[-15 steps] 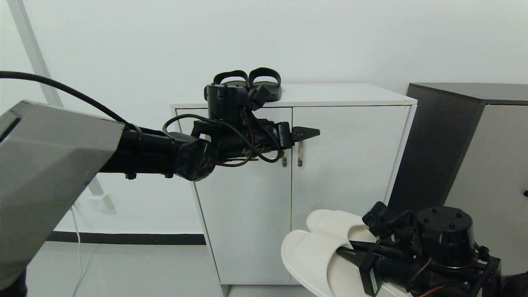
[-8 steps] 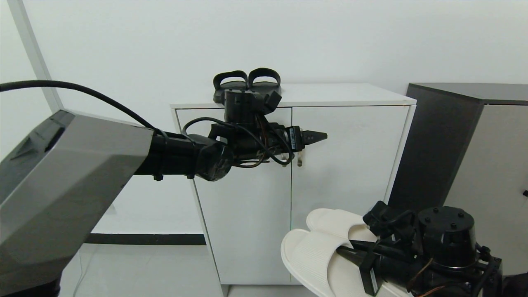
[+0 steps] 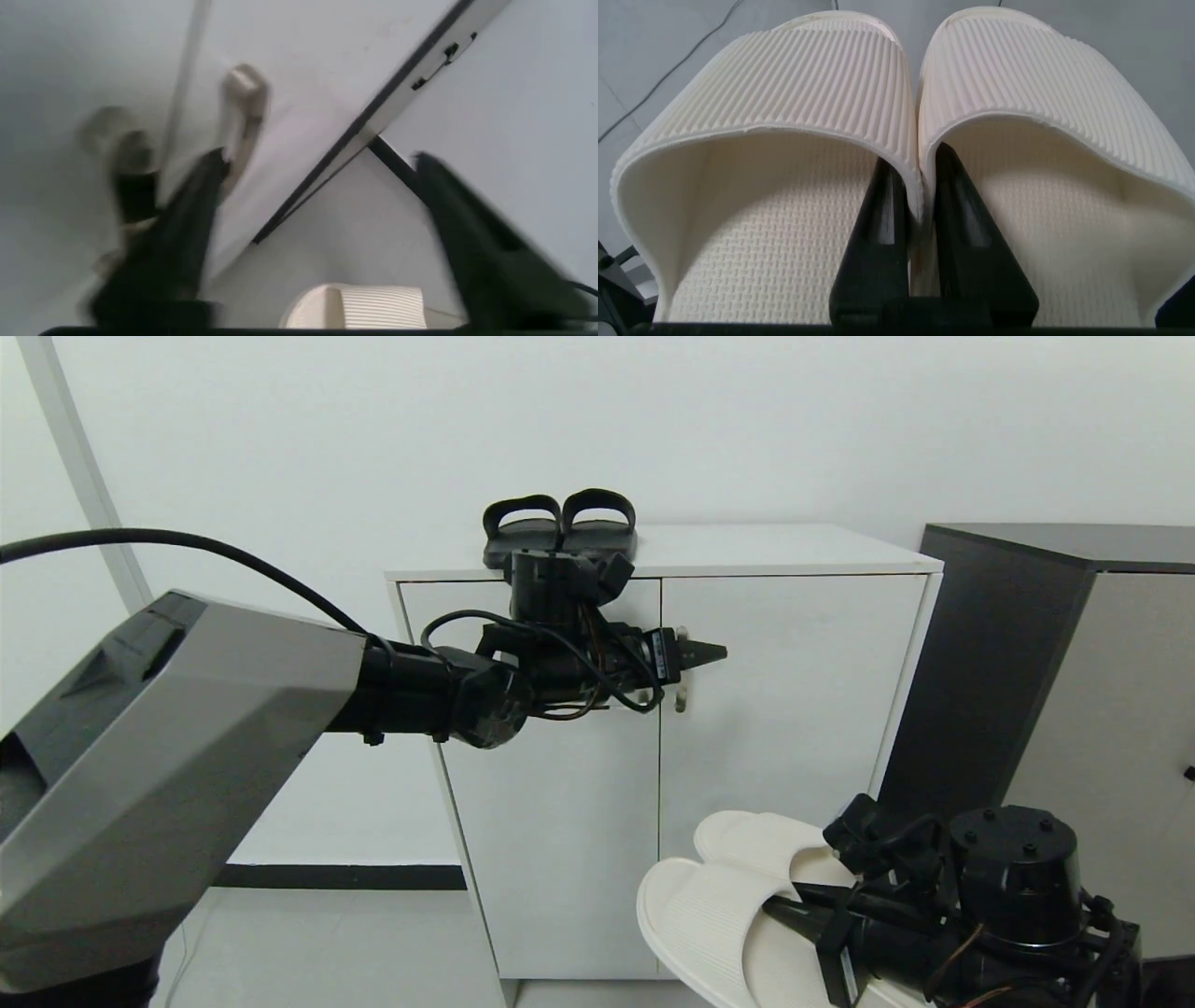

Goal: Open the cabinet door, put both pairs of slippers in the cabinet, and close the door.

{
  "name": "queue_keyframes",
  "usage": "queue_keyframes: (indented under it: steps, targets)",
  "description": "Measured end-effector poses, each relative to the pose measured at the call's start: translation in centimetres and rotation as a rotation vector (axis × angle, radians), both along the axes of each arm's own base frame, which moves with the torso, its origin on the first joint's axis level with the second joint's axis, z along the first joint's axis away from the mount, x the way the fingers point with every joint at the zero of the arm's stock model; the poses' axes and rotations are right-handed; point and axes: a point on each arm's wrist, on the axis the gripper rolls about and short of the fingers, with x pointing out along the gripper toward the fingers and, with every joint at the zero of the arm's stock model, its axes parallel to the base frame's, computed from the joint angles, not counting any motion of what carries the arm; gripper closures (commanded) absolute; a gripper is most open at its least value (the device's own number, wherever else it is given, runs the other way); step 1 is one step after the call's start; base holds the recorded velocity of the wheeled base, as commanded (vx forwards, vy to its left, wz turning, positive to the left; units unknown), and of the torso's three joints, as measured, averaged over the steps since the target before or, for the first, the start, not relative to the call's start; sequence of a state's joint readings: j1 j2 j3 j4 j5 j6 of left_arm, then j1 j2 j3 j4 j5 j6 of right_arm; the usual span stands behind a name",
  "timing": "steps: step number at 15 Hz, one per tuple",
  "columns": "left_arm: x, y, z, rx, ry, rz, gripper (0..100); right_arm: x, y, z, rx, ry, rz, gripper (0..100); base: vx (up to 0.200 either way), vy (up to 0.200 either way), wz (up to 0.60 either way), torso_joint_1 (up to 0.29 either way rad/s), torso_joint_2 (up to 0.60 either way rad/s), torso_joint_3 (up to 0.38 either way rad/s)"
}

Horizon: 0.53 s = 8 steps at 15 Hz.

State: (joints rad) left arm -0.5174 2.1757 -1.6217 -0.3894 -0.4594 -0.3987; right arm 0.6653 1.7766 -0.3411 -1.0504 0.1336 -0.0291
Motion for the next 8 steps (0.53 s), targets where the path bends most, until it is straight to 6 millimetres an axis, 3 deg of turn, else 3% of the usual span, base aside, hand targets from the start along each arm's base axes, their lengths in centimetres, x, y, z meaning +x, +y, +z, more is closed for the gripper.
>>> queue_keyframes:
  steps: [8]
  targets:
    - [-1.2, 0.1, -1.0, 0.001, 0.000, -0.017, 100, -1.0, -0.3, -0.4, -0.019, 0.011, 0.066, 100, 0.000, 0.000, 0.00, 0.000, 0.00, 0.000]
